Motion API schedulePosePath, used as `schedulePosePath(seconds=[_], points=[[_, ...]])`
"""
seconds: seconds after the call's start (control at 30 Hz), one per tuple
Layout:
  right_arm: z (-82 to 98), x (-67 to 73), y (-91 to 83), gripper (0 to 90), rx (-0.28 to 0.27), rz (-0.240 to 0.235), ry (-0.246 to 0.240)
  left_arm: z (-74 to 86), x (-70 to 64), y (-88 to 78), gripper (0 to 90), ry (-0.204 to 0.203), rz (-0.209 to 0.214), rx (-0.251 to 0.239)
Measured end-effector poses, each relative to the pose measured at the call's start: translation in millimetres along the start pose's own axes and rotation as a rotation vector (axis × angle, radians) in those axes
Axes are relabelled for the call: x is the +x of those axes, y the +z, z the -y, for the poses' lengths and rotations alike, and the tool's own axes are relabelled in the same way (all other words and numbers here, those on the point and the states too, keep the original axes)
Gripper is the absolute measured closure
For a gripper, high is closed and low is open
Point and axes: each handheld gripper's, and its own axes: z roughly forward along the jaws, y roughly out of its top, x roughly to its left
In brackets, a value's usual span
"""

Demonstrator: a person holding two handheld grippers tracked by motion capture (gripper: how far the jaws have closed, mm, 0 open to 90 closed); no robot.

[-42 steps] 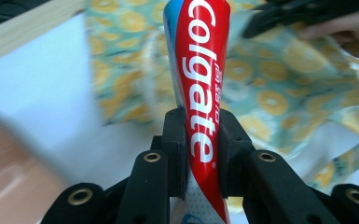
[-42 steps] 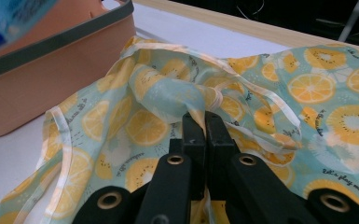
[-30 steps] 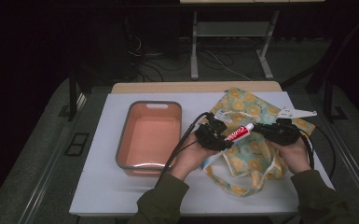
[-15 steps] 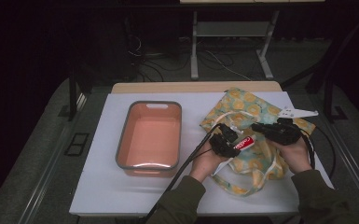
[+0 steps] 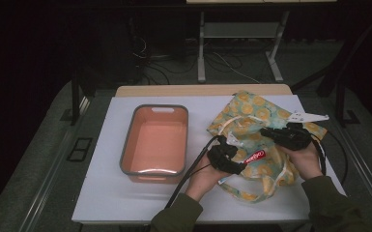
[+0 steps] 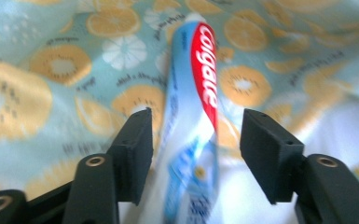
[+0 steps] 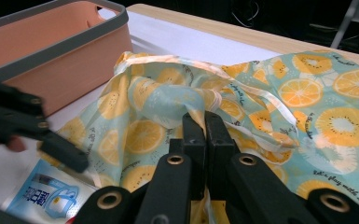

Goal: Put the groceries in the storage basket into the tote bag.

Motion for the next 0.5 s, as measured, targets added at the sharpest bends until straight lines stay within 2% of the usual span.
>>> schedulePosePath(seconds=[0.13,0.2,0.37,0.5], points=[[0.2,1.2,0.9,88.7,0.004,-0.002,-0.003,13.6,-3.8,-2.1,39.2,0.032,-0.052,0.036],[0.3,1.5,0.9,88.7,0.006,-0.002,-0.003,20.6,-1.5,2.4,40.0,0.013,-0.051,0.046],[0.5,0.7,1.1,88.7,0.004,-0.002,-0.002,29.5,0.6,12.7,44.2,0.009,-0.053,0.081],[0.8,0.4,1.2,88.7,0.005,-0.001,-0.004,29.1,-0.5,10.8,57.0,0.005,-0.055,0.067]])
